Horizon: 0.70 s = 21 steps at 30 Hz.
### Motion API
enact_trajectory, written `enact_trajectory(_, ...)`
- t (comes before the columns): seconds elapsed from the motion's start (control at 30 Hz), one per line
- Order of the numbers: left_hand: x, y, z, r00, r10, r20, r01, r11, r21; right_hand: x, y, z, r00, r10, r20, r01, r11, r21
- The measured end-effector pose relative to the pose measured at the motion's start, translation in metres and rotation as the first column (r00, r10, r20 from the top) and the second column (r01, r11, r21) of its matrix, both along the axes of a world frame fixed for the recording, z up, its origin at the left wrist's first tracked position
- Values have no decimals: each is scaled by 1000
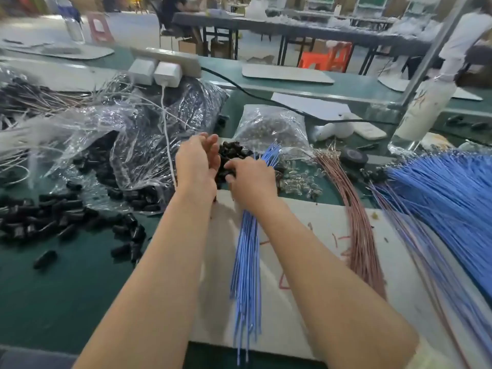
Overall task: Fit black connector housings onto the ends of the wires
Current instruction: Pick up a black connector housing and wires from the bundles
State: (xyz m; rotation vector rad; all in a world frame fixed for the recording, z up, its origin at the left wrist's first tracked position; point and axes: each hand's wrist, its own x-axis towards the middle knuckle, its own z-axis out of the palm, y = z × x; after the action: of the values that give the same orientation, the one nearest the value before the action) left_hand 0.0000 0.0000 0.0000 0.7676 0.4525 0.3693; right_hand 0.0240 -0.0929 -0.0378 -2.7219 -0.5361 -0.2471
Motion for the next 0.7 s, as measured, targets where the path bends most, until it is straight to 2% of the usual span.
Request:
enact_trajectory(0.07,6,-4,-1,999,-9,-46,13,997,77,1,11,-3,999,-28,27,32,989,-148)
enact_trajectory(0.13,9,-11,-4,996,-9,-86,22,990,142,-1,18,-9,997,-49,56,58,983,-174)
enact_trajectory(0.17,11,-14,-4,996,-11,-89,29,978,205,0,18,-9,997,-52,50,59,988,-139)
enact_trajectory(0.23,10,-19,-4,998,-15,-66,42,903,428,2,5,1,997,-61,-52,67,992,108)
enact_trajectory(0.27,7,-21,-2,998,-38,-46,58,806,590,3,-6,9,992,-45,-120,77,957,280)
enact_trajectory(0.33,1,-26,-2,982,-187,-27,119,501,857,2,-33,26,972,7,-234,116,855,505)
enact_trajectory(0.37,-2,-29,-2,954,-295,-41,155,375,914,0,-48,33,962,27,-272,137,814,565)
enact_trajectory(0.4,-6,-32,-1,915,-398,-67,196,293,936,-3,-61,38,950,49,-309,160,773,614)
enact_trajectory(0.43,-9,-35,-2,872,-481,-90,238,256,937,-6,-71,41,938,63,-342,192,727,660)
enact_trajectory(0.5,-15,-42,-5,819,-559,-128,315,251,915,-14,-83,39,932,50,-360,239,660,712)
enact_trajectory(0.6,-19,-51,-16,866,-483,-129,292,281,914,-24,-83,25,941,-11,-339,270,631,728)
enact_trajectory(0.67,-18,-55,-26,927,-355,-123,256,359,897,-31,-77,18,946,-41,-323,277,622,732)
enact_trajectory(0.7,-18,-55,-31,955,-268,-125,237,440,866,-33,-74,14,949,-59,-311,272,654,706)
